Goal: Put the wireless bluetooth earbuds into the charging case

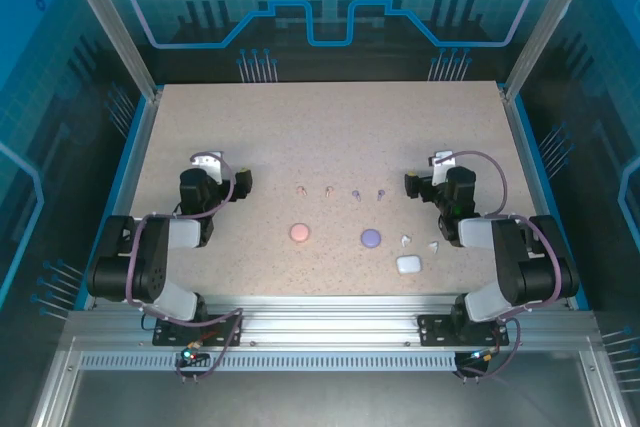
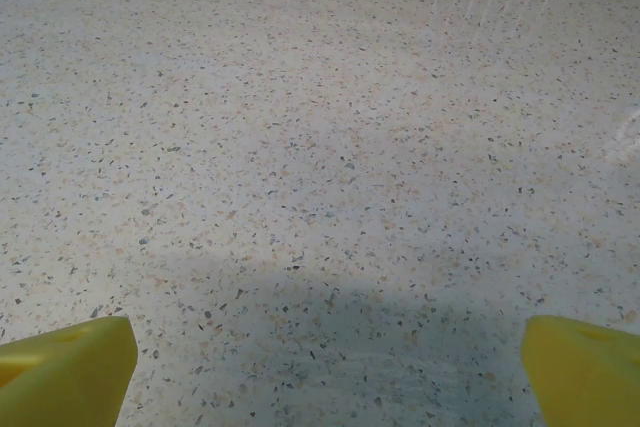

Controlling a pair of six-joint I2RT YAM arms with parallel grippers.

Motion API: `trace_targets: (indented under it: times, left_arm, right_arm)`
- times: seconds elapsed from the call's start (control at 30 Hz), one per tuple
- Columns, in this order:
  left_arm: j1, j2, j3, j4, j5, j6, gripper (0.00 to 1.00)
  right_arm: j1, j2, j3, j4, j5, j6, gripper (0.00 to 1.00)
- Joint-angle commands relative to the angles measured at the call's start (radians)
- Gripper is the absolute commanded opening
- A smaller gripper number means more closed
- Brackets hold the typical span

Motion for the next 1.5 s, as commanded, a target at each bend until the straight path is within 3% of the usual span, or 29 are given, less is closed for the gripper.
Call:
trace_targets:
  times: [0.0, 0.77, 0.97, 1.17, 1.27, 1.33, 1.47]
  left_arm:
    - [0.007, 0.001, -0.001, 0.023, 0.025, -0.008, 0.99]
    - [-0.002, 0.001, 0.008, 0.012, 0.006, -0.004, 0.99]
    - [-0.007, -0.058, 0.069, -0.136, 0.001, -0.003, 0.99]
    - [-0.01, -0.153, 0.123, -0.33, -0.137, -0.028, 0.99]
    - [-0.017, -0.196, 0.179, -0.452, -0.196, -0.071, 0.99]
    - [-0.018, -0.223, 0.226, -0.537, -0.183, -0.15, 0.99]
    - [-0.026, -0.269, 0.306, -0.703, -0.138, -0.363, 0.99]
  right_arm:
    - [-0.006, 0.002, 0.009, 0.034, -0.012, -0.007, 1.0]
    - [-0.009, 0.002, 0.009, 0.032, -0.014, -0.006, 1.0]
    - [-0.012, -0.008, 0.022, 0.011, -0.028, -0.006, 1.0]
    - [0.009, -0.183, 0.108, -0.27, 0.079, 0.019, 1.0]
    - [-0.001, -0.276, 0.189, -0.447, 0.141, 0.135, 1.0]
    - [-0.026, -0.303, 0.298, -0.686, 0.204, 0.318, 1.0]
    - [-0.12, -0.233, 0.553, -1.049, 0.01, 0.438, 1.0]
